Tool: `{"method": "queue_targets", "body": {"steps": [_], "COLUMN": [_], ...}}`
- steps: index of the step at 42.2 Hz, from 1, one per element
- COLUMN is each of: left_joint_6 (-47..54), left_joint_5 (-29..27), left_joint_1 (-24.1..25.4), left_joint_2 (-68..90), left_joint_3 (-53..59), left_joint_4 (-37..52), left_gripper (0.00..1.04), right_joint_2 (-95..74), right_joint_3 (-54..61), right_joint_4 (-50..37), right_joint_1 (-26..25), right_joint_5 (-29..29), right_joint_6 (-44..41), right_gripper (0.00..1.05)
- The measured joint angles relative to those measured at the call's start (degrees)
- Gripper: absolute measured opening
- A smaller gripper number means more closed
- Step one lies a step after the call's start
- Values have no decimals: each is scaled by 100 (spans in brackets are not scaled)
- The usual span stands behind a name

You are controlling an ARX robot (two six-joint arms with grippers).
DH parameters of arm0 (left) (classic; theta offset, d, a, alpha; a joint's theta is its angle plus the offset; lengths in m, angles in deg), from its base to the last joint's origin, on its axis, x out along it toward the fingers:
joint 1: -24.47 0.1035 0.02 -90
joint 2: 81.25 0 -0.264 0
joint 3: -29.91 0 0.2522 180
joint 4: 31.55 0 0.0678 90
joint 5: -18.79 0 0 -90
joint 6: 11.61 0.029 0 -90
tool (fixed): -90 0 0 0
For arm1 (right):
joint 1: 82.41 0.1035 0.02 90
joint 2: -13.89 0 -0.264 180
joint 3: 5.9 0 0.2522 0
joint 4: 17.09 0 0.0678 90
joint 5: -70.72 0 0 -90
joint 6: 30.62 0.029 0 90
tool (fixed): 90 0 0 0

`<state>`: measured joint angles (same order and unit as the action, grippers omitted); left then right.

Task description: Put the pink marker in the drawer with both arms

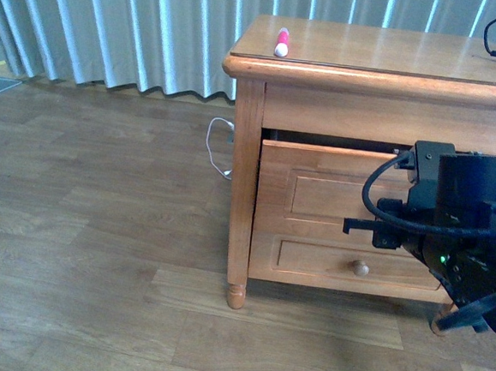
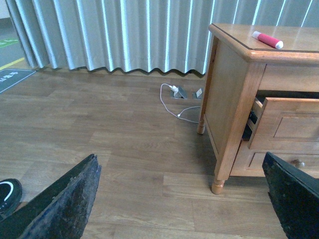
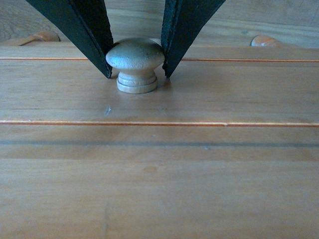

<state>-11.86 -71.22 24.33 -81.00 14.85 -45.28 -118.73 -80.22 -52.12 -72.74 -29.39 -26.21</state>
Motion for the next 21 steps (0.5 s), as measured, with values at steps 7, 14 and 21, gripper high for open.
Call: {"method": "queue_targets", "body": {"steps": [7,14,21], "left_joint_6": [0,0,0], "left_joint_5": [0,0,0], "left_joint_1": [0,0,0], "left_joint_2": [0,0,0], "left_joint_3": [0,0,0], "left_joint_4": [0,0,0], "left_gripper": [98,98,98], "right_joint_2": [470,960,1296], "right_joint_3": [1165,2212,3053], "right_joint_4": [-660,-1154,-1530], "right_joint_1": [-2,-7,-7], "right_joint_5": [133,293,428], "right_joint_6": [201,356,400], "right_gripper": [23,23,23]}}
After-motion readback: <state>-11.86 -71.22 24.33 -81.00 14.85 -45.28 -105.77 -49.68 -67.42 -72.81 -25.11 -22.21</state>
